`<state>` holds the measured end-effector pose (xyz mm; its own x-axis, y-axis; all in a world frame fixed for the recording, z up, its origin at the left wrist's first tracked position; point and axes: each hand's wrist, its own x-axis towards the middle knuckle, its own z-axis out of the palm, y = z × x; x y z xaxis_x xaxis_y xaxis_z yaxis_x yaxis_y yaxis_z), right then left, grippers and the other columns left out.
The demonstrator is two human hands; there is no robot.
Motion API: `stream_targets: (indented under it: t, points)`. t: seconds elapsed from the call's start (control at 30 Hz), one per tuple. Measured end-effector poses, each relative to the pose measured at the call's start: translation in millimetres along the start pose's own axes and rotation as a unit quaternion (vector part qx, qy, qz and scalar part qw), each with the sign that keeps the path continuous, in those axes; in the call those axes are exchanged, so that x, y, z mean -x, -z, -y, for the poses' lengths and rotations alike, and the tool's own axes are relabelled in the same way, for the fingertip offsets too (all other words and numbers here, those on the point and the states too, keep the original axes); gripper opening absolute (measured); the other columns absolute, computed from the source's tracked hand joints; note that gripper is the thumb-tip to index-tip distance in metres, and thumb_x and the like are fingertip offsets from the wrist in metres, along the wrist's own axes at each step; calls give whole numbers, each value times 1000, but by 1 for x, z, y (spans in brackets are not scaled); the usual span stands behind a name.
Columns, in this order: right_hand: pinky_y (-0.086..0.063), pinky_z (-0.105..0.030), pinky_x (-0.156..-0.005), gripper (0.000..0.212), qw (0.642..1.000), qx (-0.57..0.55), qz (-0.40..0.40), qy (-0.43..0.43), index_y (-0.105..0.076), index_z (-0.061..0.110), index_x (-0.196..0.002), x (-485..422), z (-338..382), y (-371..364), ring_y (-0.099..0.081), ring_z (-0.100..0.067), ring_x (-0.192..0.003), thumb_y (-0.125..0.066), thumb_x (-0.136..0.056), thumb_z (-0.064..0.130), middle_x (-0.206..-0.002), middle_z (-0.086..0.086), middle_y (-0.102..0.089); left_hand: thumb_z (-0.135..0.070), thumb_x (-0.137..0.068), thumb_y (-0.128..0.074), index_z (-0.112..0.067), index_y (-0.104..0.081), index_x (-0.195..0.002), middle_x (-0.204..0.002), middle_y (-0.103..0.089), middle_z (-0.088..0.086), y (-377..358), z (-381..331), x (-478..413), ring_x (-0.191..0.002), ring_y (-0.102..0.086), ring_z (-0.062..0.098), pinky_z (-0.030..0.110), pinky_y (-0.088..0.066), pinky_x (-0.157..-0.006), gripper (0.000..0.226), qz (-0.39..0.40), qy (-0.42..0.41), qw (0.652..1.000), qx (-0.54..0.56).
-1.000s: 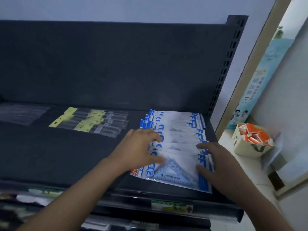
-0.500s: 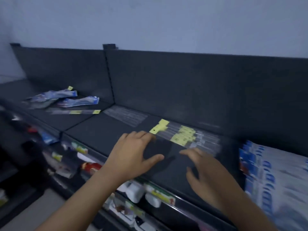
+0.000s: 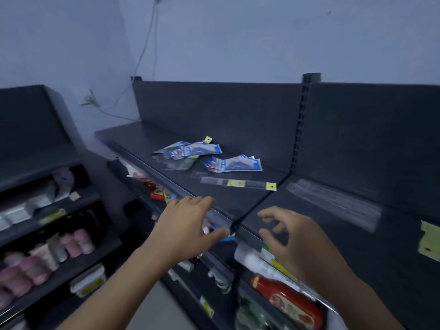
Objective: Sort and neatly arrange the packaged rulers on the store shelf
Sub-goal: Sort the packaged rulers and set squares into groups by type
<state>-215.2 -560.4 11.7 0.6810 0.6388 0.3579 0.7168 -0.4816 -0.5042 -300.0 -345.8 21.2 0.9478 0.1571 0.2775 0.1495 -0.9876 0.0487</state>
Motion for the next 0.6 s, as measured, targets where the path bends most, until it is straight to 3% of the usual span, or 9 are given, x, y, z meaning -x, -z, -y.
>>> stream_targets:
  t: [0.17, 0.27, 0.47, 0.6]
  points:
    - [-48, -15, -73, 21, 999, -14, 36, -20, -57, 42, -109, -86, 9, -57, -56, 8, -82, -59, -89, 37, -96, 28, -59, -76, -80, -45, -32, -47, -125, -120, -58, -18, -21, 86, -43, -109, -53, 9, 30, -37, -90, 62, 1, 25, 1000, 8]
    - [-48, -21, -77, 20, 999, -18, 30, -30, -60, 36, -108, -144, 8, -95, -58, 2, -84, -60, -88, 34, -98, 22, -63, -75, -81, -46, -32, -48, -120, -116, -60, -16, -42, 132, -77, -106, -55, 11, 30, -39, -88, 58, 12, 31, 999, 12]
    - [-45, -29, -88, 36, 998, 32, 49, -35, -53, 31, -123, -259, -1, -152, -53, -10, -112, -58, -88, 34, -120, 13, -59, -71, -81, -49, -27, -50, -123, -123, -61, -7, -64, 218, -178, -116, -54, 19, 34, -40, -95, 61, 29, 33, 999, -13]
    - [-44, -33, -89, 37, 993, 83, 45, -77, -51, 29, -125, -321, -6, -172, -51, -16, -116, -56, -88, 35, -125, 9, -55, -68, -80, -52, -25, -53, -118, -116, -63, -4, -74, 256, -246, -111, -56, 22, 35, -39, -91, 57, 17, 14, 999, -24]
